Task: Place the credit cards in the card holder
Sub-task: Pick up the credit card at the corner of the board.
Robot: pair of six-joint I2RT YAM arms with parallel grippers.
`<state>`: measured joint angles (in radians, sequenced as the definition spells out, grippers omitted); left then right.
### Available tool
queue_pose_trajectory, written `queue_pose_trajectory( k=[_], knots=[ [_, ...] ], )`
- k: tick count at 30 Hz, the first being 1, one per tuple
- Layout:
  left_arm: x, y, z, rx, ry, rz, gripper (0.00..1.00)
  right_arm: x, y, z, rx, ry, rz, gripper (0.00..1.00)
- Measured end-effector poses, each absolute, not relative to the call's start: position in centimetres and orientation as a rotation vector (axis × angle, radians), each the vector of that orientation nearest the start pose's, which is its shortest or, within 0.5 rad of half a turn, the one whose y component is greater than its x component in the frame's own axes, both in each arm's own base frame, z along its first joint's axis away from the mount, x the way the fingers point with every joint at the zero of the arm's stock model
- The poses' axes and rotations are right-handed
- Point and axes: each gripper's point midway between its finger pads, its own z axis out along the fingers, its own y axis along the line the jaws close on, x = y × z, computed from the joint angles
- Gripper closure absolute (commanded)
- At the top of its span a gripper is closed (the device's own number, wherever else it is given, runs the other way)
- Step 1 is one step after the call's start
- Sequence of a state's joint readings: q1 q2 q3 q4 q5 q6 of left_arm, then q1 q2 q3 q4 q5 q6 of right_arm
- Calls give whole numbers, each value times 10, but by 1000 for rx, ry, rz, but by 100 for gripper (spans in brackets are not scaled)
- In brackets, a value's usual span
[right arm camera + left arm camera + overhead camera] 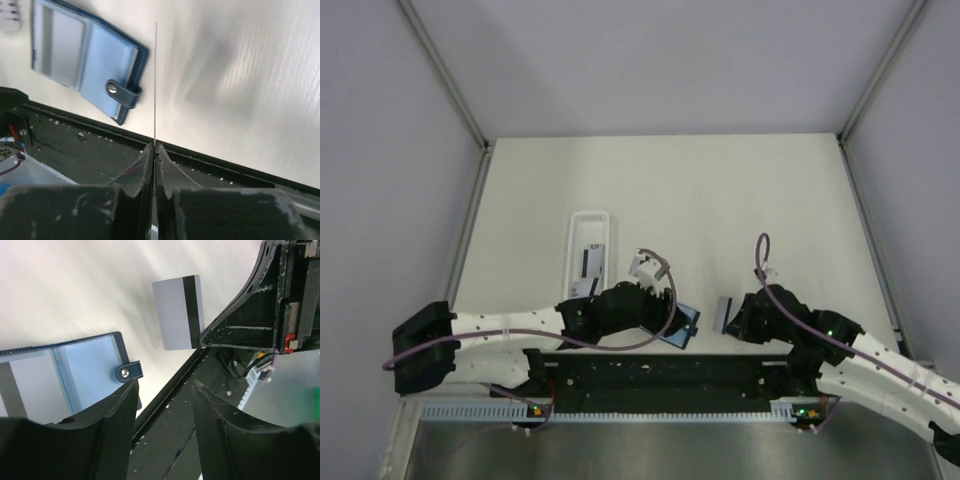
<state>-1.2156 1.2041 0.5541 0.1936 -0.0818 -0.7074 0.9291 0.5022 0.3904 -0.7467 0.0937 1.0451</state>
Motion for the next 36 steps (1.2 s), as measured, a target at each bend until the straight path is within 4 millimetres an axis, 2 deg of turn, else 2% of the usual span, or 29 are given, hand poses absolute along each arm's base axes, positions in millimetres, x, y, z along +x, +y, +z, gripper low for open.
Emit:
queue_pose_trajectory(
  k=[3,7,11,17,20,23,25,26,28,29,30,33,36],
  knots=[
    [117,-345,144,472,2092,-1128,33,103,168,92,80,2491,785,100],
    [109,-332,180,450,1947,-1261,25,100,189,138,-74,2316,1018,100],
    [97,-318,214,440,1805,-1387,25,85,214,181,-213,2164,1279,100],
    [78,-312,258,480,1637,-1550,25,64,238,225,-378,2004,1542,100],
    [71,-312,268,507,1594,-1595,27,55,244,240,-434,1936,1638,100],
    [67,-312,270,525,1586,-1610,28,47,247,251,-474,1886,1711,100],
    [66,-312,270,529,1583,-1616,34,43,248,256,-491,1867,1747,100],
    [65,-312,271,532,1580,-1621,41,41,249,259,-499,1859,1760,100],
    [64,-312,272,533,1578,-1630,58,39,250,263,-511,1844,1781,100],
    [64,-313,272,531,1578,-1634,72,39,250,263,-515,1843,1789,100],
    [64,-314,273,530,1577,-1639,81,38,251,264,-518,1842,1792,100],
    [64,-318,271,529,1587,-1650,100,38,251,262,-522,1853,1792,100],
    [61,-320,275,537,1572,-1678,100,40,251,255,-508,1885,1773,98]
  ],
)
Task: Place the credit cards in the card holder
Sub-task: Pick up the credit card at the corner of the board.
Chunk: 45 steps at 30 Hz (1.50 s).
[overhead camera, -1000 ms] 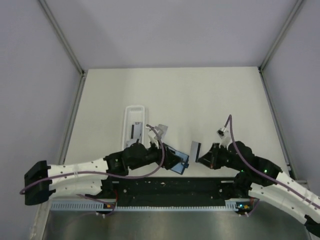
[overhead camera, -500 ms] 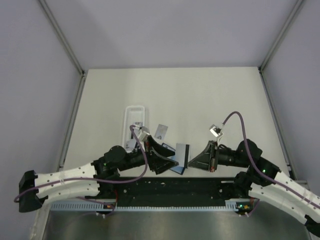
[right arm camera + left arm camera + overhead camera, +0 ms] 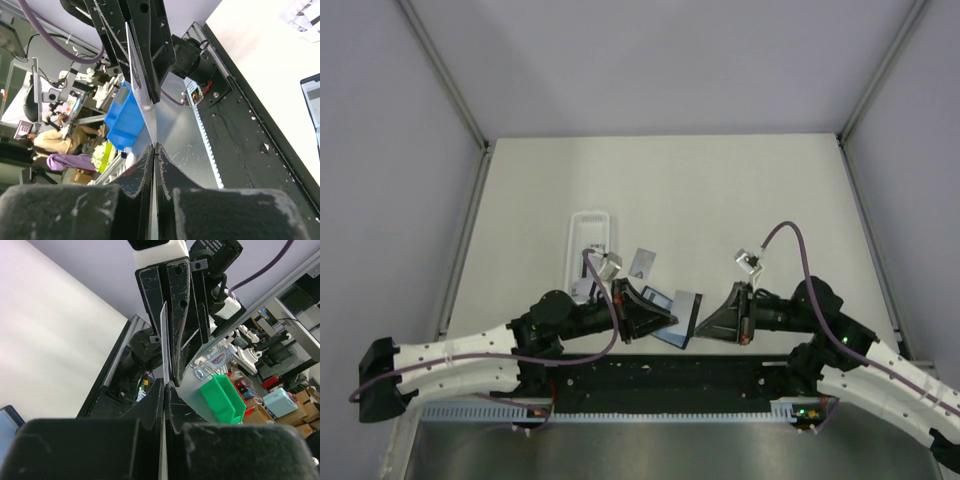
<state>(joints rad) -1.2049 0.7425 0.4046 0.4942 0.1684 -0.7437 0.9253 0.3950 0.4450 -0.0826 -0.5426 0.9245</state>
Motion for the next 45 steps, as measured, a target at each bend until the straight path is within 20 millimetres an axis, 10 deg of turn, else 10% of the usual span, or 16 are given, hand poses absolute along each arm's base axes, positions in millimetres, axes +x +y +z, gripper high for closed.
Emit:
queue_pose_trajectory(
  k=[5,11,36,43,45],
  knots=[
    [61,-323,271,541,1589,-1680,100,47,249,249,-486,1916,1704,66],
    [60,-324,267,552,1606,-1677,100,59,246,261,-447,1870,1642,60],
    [68,-317,284,423,1551,-1723,100,80,261,284,-361,1774,1666,68],
    [68,-318,283,423,1550,-1723,100,80,262,284,-362,1773,1669,90],
    [68,-318,283,423,1550,-1723,85,80,262,284,-357,1772,1674,100]
  ],
)
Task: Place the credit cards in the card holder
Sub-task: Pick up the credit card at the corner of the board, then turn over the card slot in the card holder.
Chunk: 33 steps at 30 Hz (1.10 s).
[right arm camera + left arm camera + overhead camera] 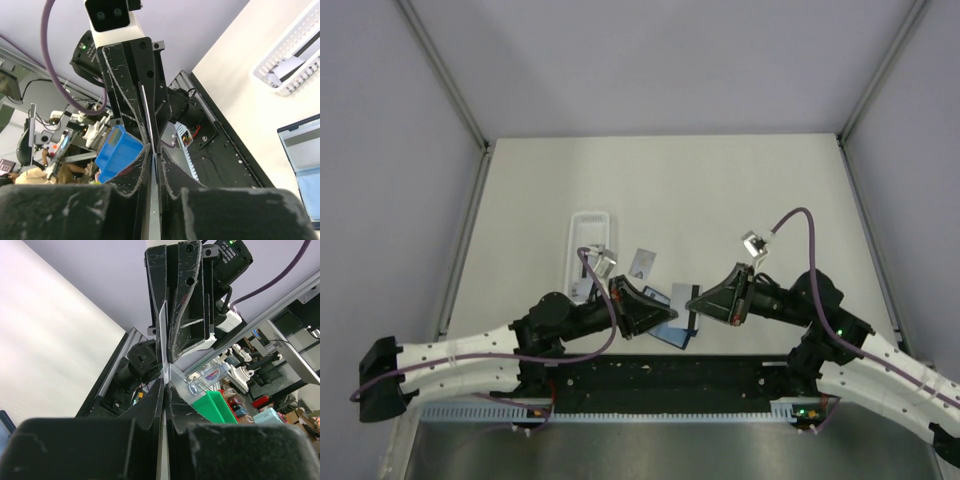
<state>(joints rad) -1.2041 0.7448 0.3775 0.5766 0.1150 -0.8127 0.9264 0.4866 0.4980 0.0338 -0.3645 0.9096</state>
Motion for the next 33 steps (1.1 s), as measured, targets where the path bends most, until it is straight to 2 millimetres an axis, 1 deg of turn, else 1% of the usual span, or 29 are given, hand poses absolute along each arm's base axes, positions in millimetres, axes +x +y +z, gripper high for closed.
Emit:
queue_pose_trajectory(
  k=[1,2,5,8,9,12,15,16,17,18,21,22,25,27,30,33],
  knots=[
    [69,-318,283,423,1550,-1721,77,80,263,285,-358,1771,1676,100],
    [69,-318,283,420,1550,-1719,71,80,263,285,-361,1768,1677,100],
    [72,-317,284,402,1546,-1707,48,79,263,286,-367,1762,1682,100],
    [78,-313,285,367,1545,-1677,32,82,263,282,-363,1775,1659,100],
    [81,-310,285,352,1548,-1658,29,86,261,278,-342,1792,1631,100],
    [94,-298,278,293,1586,-1566,29,103,253,256,-236,1890,1496,100],
    [115,-283,260,229,1676,-1403,30,121,244,226,-137,2048,1306,100],
    [122,-278,251,211,1710,-1339,30,126,243,217,-112,2102,1245,100],
    [127,-273,242,200,1743,-1280,31,133,241,202,-82,2173,1159,100],
    [131,-270,232,195,1776,-1230,31,136,240,192,-69,2217,1109,100],
    [139,-262,199,207,1879,-1084,31,138,232,149,-26,2383,945,100],
    [141,-260,188,212,1909,-1042,30,137,229,139,-13,2424,903,100],
    [145,-257,156,234,1998,-931,28,135,220,119,22,2485,823,100],
    [147,-254,134,251,2055,-860,27,134,217,115,42,2497,804,100],
    [151,-249,109,271,2116,-779,26,132,213,108,62,2512,793,100],
    [159,-241,82,273,2187,-690,25,130,211,103,75,2525,786,100]
  ],
)
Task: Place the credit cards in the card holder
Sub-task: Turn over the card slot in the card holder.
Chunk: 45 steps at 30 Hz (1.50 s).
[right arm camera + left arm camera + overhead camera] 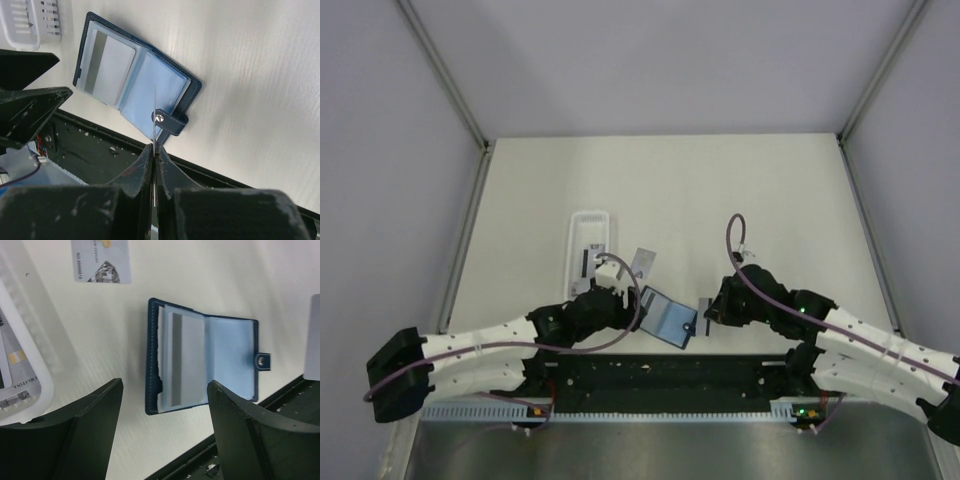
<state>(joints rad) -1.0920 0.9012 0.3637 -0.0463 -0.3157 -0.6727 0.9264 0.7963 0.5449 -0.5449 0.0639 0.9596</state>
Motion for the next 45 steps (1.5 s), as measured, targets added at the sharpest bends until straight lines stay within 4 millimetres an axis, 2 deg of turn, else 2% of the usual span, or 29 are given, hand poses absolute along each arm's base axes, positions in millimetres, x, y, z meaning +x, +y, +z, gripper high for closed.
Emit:
queue_pose_trajectory(
  k=[5,11,18,21,28,30,33,36,45],
  knots=[
    [166,-234,61,291,2244,-630,24,127,208,104,83,2510,806,100],
    [173,-242,56,310,2244,-682,25,127,207,109,84,2488,829,100],
    [168,-253,47,368,2260,-739,30,126,206,107,83,2491,827,100],
    [166,-254,43,384,2272,-742,39,126,206,108,83,2484,834,100],
    [165,-257,38,392,2287,-757,90,126,207,110,83,2477,841,100],
    [164,-262,42,388,2278,-790,100,126,206,112,84,2470,847,100],
    [165,-272,53,378,2258,-850,100,127,206,110,85,2475,837,100],
    [165,-275,56,340,2264,-872,100,128,207,104,79,2506,803,100],
    [152,-265,65,215,2247,-788,100,134,220,97,51,2566,755,100]
  ],
)
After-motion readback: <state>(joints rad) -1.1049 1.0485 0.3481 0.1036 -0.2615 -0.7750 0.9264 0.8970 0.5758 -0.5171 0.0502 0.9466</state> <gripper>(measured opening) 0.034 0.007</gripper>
